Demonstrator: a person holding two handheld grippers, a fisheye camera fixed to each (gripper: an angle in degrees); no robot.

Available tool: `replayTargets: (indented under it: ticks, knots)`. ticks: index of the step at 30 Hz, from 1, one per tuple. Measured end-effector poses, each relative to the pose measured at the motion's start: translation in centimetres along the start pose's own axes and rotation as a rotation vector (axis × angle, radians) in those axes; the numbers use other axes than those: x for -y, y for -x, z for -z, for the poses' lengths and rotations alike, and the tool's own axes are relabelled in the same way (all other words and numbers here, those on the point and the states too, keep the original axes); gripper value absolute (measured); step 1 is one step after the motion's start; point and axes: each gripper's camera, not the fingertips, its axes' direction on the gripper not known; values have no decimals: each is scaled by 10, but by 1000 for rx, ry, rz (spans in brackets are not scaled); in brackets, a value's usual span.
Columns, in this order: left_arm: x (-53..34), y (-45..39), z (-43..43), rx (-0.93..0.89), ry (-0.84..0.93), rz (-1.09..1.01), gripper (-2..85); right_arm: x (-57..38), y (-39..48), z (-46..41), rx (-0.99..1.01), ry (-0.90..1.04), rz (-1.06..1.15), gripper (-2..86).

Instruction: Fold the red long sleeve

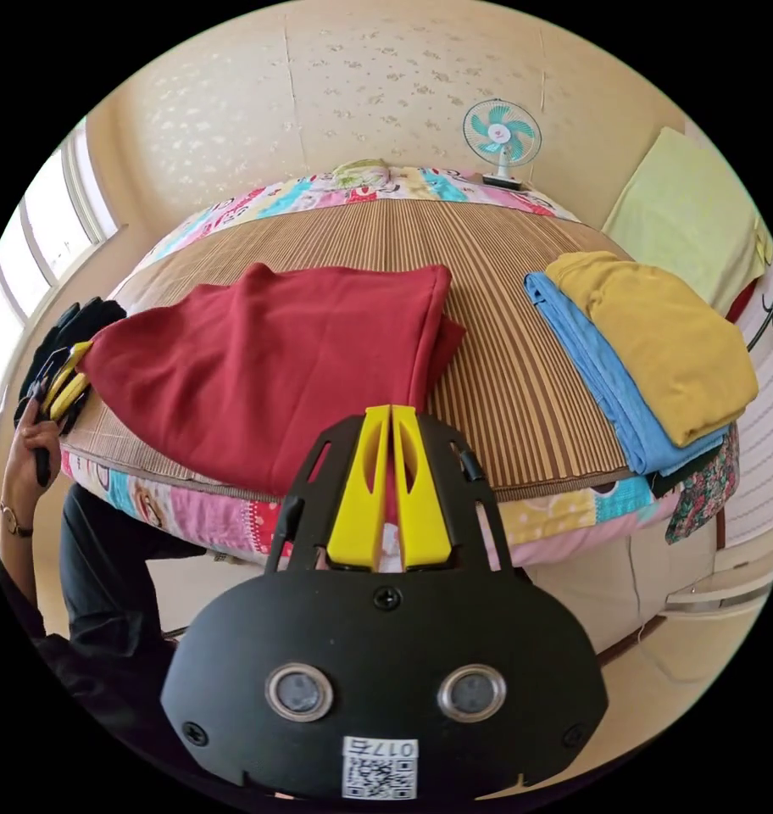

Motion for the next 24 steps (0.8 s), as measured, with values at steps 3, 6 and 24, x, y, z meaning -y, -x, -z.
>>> replayTargets:
  ticks: [3, 6, 24]
  knots:
    - [-6, -93, -77, 51, 160, -271, 60, -25, -27, 31, 36, -61, -86, 5]
    - [-63, -158, -166, 40, 352, -507, 61, -60, -64, 51, 82, -75, -175, 8]
    - [-185, 68, -240, 90, 707, 100, 124, -172, -224, 26, 952, -67, -627, 202]
